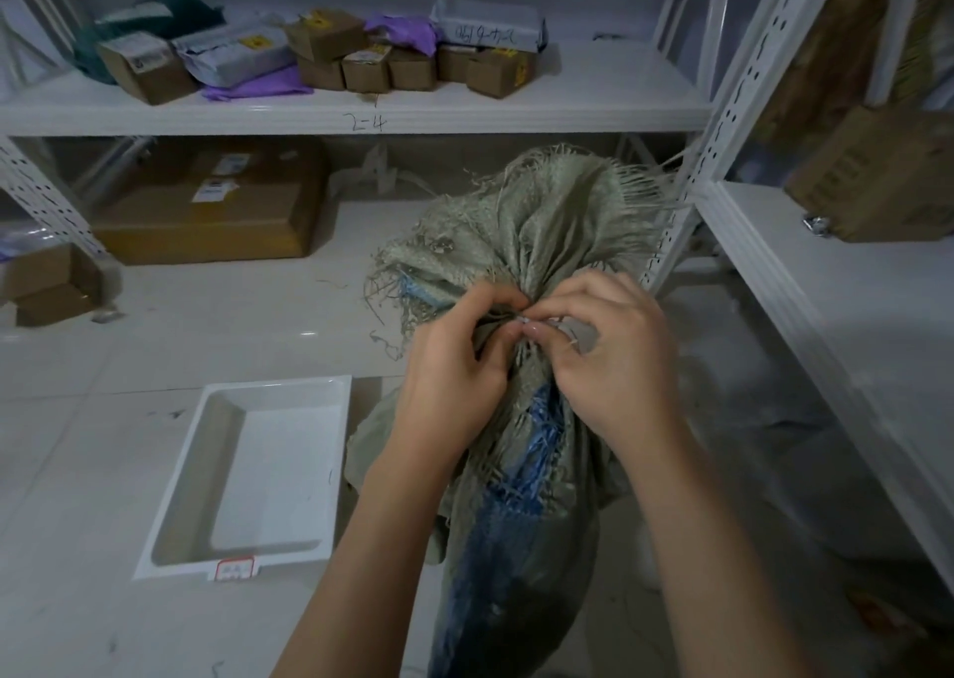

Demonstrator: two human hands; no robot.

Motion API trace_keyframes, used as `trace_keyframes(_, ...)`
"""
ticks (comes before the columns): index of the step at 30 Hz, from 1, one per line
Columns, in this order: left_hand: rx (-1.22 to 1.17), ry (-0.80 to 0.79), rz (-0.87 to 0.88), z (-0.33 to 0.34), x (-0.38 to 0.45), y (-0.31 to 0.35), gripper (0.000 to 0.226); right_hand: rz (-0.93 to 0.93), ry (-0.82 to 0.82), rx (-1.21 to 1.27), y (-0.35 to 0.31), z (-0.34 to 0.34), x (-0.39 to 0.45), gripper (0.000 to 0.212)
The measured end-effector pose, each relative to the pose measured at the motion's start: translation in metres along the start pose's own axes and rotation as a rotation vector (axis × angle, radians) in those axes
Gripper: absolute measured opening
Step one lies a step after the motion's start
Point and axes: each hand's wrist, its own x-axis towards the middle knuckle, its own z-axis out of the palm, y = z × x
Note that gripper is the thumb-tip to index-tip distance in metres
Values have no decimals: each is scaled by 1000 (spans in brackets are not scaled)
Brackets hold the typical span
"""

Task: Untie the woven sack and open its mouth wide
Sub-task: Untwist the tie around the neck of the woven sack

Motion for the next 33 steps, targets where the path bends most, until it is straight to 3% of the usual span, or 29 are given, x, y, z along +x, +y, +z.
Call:
trace_keyframes(5, -44, 28, -53, -2, 2, 5, 20, 97, 1, 113, -6, 1, -1, 8)
trace_keyframes(14, -231, 119, -175, -1, 5, 6, 30, 106, 13, 172, -6, 0, 0, 6)
trace_keyframes(17, -270, 126, -143, -3, 6, 7, 31, 101, 39, 219, -5, 0, 1, 6)
trace_keyframes(22, -258, 9, -28, -2, 4, 8, 21, 101, 40, 270, -1, -3, 2, 7)
trace_keyframes(33, -126, 69, -34, 1, 4, 1, 7, 82, 7, 238, 3, 3, 3, 4)
